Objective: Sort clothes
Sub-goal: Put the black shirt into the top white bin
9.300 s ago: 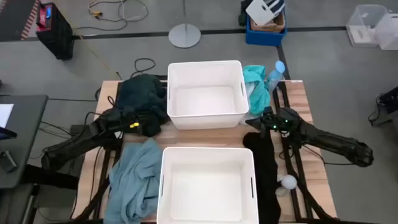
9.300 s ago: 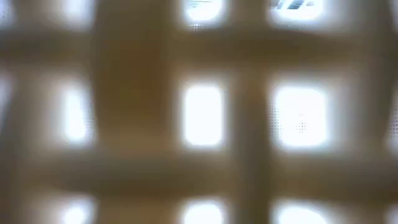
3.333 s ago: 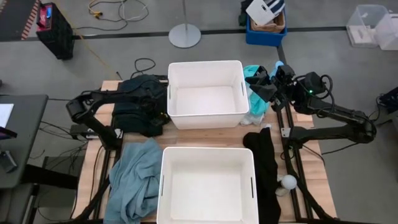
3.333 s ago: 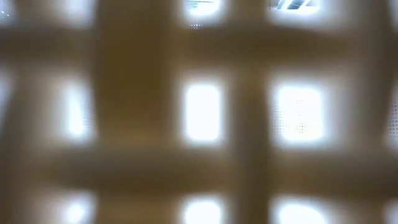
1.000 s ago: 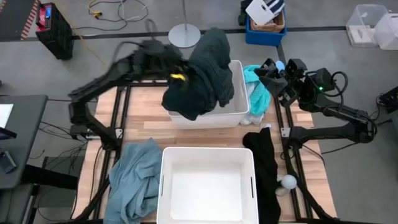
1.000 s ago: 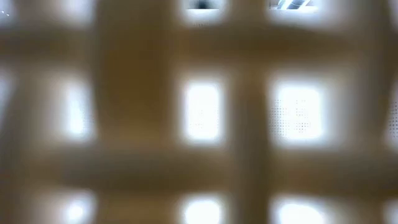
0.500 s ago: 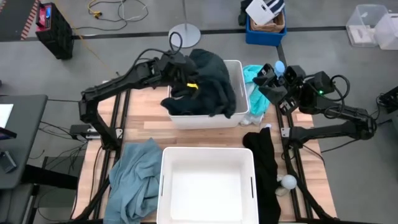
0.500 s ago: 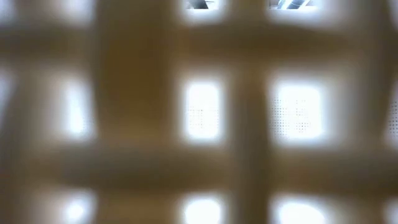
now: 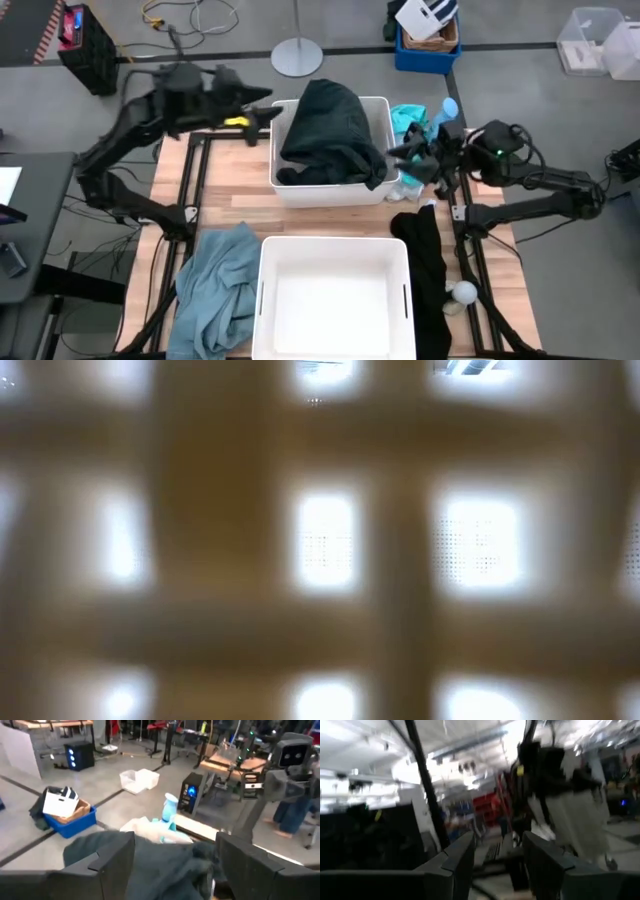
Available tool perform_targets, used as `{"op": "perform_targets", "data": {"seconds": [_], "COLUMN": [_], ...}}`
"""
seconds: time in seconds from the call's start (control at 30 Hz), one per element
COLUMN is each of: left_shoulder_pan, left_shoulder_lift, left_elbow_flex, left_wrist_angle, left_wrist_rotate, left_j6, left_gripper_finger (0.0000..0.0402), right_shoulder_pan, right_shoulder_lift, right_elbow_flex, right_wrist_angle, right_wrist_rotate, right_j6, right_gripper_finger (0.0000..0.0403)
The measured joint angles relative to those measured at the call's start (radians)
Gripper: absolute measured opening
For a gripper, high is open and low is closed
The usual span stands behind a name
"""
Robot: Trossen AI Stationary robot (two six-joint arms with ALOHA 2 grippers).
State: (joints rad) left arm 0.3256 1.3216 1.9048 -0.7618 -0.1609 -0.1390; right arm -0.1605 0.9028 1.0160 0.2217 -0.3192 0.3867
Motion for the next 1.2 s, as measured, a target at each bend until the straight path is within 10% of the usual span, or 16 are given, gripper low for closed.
{"op": "perform_targets", "data": {"seconds": [0.43,0.8,1.2], "left_shoulder_pan": [-0.034,-0.046,-0.046], "left_shoulder_lift": [-0.011,-0.011,-0.011], "left_elbow_flex": [-0.022,-0.046,-0.046], "left_wrist_angle": [-0.412,-0.400,-0.390], "left_wrist_rotate": [0.025,0.022,0.016], "left_j6": [-0.044,-0.046,-0.043], "left_gripper_finger": [0.0263,0.0263,0.0263], "right_shoulder_pan": [0.256,0.515,0.727], "right_shoulder_lift": [0.050,0.154,0.213], "right_elbow_flex": [0.302,0.360,0.149], "right_wrist_angle": [-0.847,-1.525,-1.594], "right_wrist_rotate": [0.263,0.420,0.452], "right_j6": [-0.036,0.461,0.981], "right_gripper_finger": [0.0183,0.0183,0.0193]}}
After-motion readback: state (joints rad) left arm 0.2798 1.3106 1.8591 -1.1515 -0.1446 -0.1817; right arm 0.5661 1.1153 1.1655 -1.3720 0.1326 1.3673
